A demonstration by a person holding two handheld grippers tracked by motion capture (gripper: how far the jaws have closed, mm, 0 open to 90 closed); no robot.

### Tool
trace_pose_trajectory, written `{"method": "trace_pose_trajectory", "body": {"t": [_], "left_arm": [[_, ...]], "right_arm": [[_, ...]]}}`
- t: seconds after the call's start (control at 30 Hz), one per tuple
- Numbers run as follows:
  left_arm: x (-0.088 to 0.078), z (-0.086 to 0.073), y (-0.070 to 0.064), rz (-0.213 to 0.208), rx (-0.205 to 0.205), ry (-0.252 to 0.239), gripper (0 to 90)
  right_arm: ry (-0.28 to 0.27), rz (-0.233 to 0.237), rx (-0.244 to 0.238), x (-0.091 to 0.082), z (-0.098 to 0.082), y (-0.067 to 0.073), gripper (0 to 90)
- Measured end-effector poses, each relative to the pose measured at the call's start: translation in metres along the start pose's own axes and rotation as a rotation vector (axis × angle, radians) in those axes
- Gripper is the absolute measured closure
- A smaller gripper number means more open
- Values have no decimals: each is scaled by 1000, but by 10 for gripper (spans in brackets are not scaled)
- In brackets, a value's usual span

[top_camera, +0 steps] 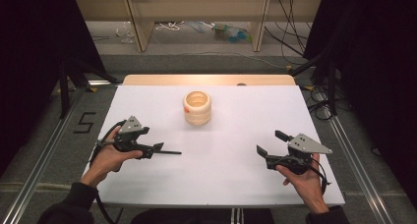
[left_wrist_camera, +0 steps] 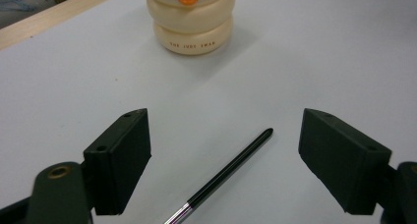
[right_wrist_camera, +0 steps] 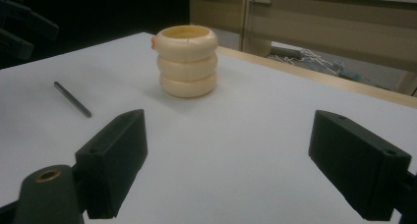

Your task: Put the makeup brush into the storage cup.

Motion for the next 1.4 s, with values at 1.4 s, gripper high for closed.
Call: {"method": "trace_pose_trajectory", "body": {"t": [1.4], "left_arm": [[35, -27, 0, -235, 284, 477, 297]], "right_arm": [[26, 21, -8, 5, -5, 1, 159]]}}
Point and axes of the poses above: each handheld gripper's, and its own axes: x roughly forward along the jaws, z roughly out of its top, y roughly to its left, the point moved 10 cm from there along x, roughly forward along the jaws, and after that the axes turned 9 degrees about x, right-handed, at the moved point
